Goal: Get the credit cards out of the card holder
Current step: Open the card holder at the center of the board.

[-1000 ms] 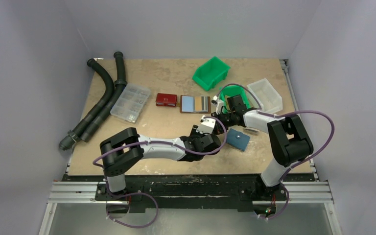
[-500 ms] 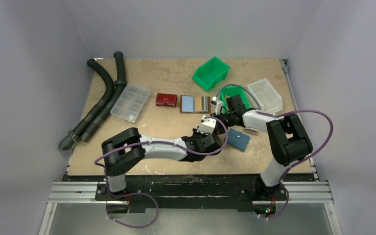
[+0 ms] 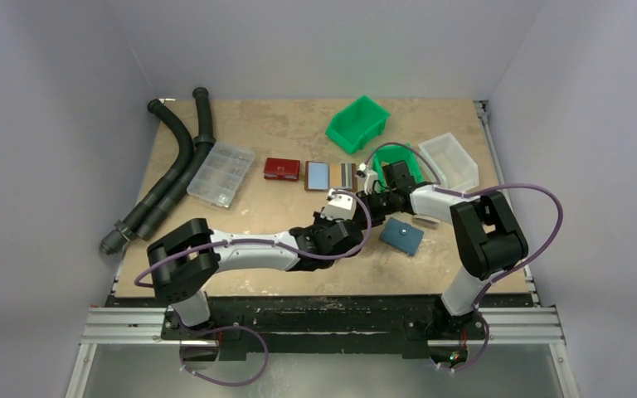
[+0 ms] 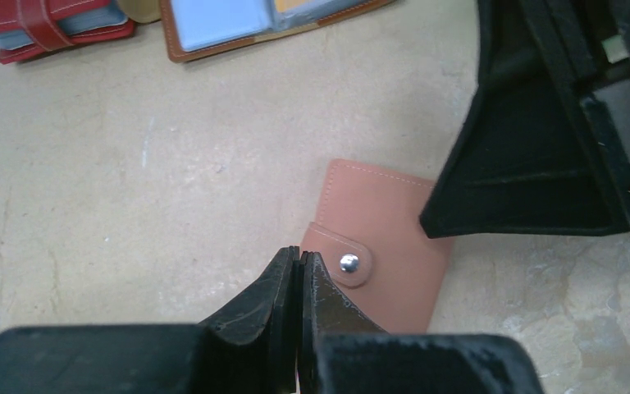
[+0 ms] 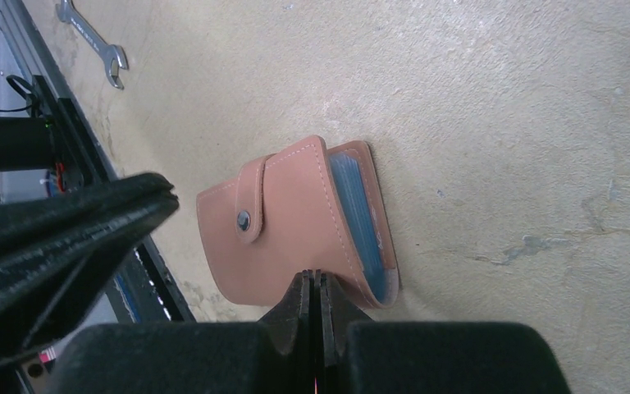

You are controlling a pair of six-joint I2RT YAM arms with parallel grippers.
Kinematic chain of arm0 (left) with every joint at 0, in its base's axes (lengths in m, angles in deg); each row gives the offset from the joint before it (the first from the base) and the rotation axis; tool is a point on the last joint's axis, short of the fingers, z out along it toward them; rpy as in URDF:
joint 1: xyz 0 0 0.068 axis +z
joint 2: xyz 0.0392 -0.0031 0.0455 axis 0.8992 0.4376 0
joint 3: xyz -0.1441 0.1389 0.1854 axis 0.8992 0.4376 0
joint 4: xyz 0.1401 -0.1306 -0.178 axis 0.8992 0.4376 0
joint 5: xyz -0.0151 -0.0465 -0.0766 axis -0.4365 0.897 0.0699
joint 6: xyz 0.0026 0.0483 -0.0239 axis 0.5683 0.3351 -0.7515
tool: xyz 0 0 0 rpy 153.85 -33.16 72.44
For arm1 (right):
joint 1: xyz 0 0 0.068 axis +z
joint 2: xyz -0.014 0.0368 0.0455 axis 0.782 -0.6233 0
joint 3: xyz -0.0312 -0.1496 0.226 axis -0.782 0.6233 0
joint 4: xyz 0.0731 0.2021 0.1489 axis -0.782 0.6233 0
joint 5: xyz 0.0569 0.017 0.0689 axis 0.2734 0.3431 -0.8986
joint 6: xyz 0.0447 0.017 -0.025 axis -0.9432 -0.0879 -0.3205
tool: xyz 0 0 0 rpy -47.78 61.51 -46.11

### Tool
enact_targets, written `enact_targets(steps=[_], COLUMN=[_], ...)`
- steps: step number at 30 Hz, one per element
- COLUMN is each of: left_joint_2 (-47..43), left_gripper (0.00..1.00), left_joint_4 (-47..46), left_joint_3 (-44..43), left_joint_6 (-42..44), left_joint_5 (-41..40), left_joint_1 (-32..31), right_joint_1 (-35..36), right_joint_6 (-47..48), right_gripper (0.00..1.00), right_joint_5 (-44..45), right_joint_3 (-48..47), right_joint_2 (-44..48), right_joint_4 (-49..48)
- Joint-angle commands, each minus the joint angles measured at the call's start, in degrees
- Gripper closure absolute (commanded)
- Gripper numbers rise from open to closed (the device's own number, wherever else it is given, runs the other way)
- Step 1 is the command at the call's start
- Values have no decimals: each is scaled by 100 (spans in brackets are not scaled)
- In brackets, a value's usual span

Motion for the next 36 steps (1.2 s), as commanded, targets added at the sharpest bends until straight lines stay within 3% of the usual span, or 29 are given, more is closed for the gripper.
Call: enact_targets(steps=[1, 5, 9, 19, 26, 31, 36], left_joint_2=[-388, -550, -364, 267, 511, 619, 613], left_gripper=[100, 100, 75, 53, 55, 71, 80], left_joint_4=[-65, -608, -635, -380, -266, -75, -57], left_joint_3=[212, 384, 284, -237, -339, -352, -249], left_joint_6=[134, 567, 706, 819, 839, 780, 781], left_joint_5=[-128, 601, 901, 842, 630, 363, 244], left_joint_1=[165, 174, 167, 167, 167, 167, 167], right_joint_1=[14, 18, 27, 36, 58, 60, 62], right_joint_6=[77, 85, 91, 115, 129, 138, 139], right_gripper=[100, 100, 100, 100, 100, 100, 100], right_joint_5=[384, 339, 339, 330, 326, 345, 381], right_joint_3=[-113, -126, -117, -137, -143, -150, -153], right_joint_2=[-64, -81, -91, -125, -152, -168, -189], right_joint_4=[86, 100, 104, 136, 157, 162, 180])
